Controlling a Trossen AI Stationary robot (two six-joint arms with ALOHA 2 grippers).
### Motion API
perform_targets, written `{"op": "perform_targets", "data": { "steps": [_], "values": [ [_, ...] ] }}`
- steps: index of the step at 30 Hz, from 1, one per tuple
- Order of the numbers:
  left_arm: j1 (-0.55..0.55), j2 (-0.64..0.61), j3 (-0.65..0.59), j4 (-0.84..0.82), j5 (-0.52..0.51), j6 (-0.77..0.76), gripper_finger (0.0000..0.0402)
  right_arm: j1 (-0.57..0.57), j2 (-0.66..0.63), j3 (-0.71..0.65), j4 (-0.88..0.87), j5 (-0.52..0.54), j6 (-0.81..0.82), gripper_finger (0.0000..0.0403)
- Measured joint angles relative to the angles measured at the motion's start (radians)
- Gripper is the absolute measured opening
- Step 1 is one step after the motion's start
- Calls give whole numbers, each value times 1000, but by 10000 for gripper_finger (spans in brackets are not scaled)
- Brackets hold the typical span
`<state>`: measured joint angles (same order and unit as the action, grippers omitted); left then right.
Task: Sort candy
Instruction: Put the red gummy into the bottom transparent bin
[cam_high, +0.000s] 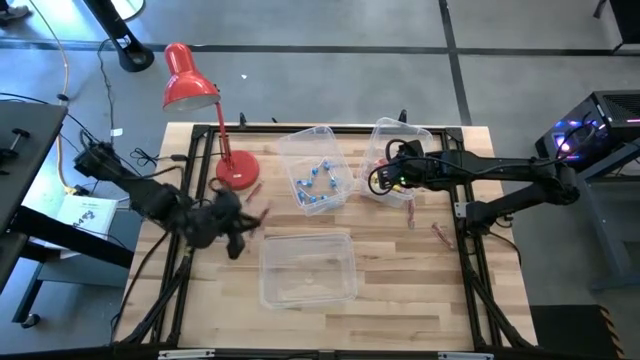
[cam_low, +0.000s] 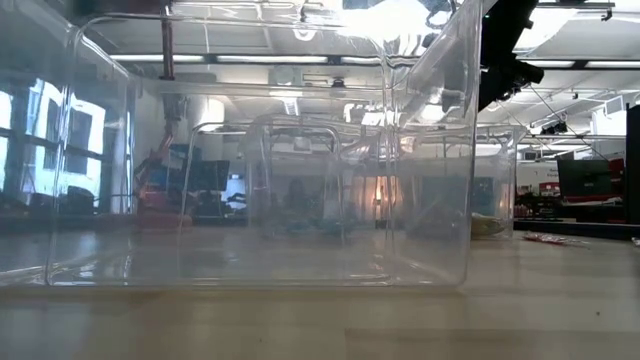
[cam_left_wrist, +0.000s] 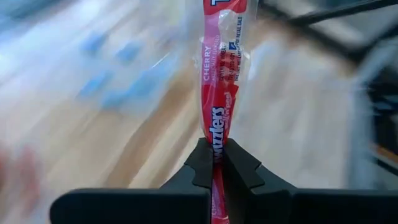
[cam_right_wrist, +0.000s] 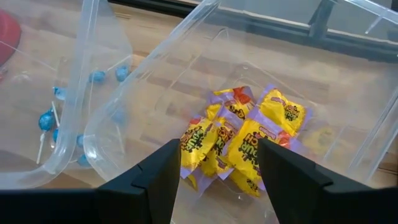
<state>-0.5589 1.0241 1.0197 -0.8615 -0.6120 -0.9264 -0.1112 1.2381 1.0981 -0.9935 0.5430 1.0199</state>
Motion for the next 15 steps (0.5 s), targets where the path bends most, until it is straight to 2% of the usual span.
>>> {"op": "perform_targets", "data": {
  "steps": [4, 6, 11, 15],
  "values": [
    [66, 67, 11, 342, 184, 372, 3, 0, 0, 0, 9, 0, 0, 206],
    [86, 108, 12, 447, 259, 497, 11, 0, 0, 0, 14, -1, 3, 206],
    [147, 173, 11, 495, 342, 558, 52, 0, 0, 0, 12, -2, 11, 206],
    [198, 196, 11, 499, 530, 518, 98, 0, 0, 0, 11, -9, 10, 206]
  ]
}}
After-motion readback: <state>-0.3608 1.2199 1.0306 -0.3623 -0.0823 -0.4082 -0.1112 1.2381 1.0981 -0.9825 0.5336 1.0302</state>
